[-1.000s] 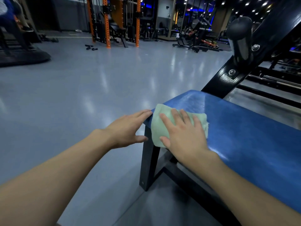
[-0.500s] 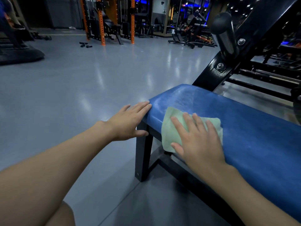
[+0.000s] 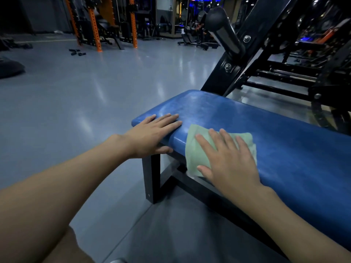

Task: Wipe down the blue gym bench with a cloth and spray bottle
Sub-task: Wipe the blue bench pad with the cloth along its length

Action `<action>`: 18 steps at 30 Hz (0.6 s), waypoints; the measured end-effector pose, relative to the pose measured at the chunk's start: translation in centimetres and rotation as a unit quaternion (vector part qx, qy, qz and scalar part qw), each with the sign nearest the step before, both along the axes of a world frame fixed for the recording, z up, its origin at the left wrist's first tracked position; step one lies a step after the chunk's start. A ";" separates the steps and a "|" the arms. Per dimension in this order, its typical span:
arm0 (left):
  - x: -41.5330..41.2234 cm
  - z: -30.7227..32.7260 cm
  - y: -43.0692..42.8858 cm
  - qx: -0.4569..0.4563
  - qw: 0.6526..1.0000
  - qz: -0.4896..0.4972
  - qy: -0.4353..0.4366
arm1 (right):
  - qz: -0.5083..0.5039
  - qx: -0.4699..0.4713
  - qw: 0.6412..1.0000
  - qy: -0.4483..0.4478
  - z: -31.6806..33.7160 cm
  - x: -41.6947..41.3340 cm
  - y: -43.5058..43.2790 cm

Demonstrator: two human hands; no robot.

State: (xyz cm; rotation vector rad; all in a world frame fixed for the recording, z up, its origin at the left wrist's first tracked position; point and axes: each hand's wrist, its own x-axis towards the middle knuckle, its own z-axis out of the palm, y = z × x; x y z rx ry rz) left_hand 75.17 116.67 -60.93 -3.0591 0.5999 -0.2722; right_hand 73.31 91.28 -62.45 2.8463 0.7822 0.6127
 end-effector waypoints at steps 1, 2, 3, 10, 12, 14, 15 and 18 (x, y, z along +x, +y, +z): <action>0.1 0.1 -0.6 0.008 1.000 0.006 0.008 | -0.001 -0.003 1.000 0.008 0.8 0.1 0.6; 0.2 0.1 -1.1 0.019 1.000 0.015 0.014 | -0.009 -0.004 0.999 0.034 1.4 0.3 1.5; 0.2 0.2 -1.5 0.028 0.999 0.023 0.017 | -0.010 0.005 0.999 0.047 1.7 0.6 2.1; 0.1 0.7 -3.1 0.043 0.999 -0.008 0.028 | -0.003 0.036 0.999 -0.009 -0.3 -1.4 -4.0; 0.4 0.5 -3.8 0.045 0.998 -0.031 0.020 | -0.013 0.021 1.000 -0.014 -0.2 -1.3 -4.5; 0.5 0.5 -4.4 0.047 0.998 -0.026 0.029 | -0.019 0.012 1.000 0.016 0.8 -0.9 -2.9; 0.4 0.5 -4.6 0.050 0.998 -0.020 0.033 | -0.017 0.012 0.999 0.030 1.0 -0.5 -2.2; 0.2 0.7 -5.2 0.056 0.997 -0.007 0.044 | -0.008 0.021 0.999 0.026 0.9 -0.9 -2.8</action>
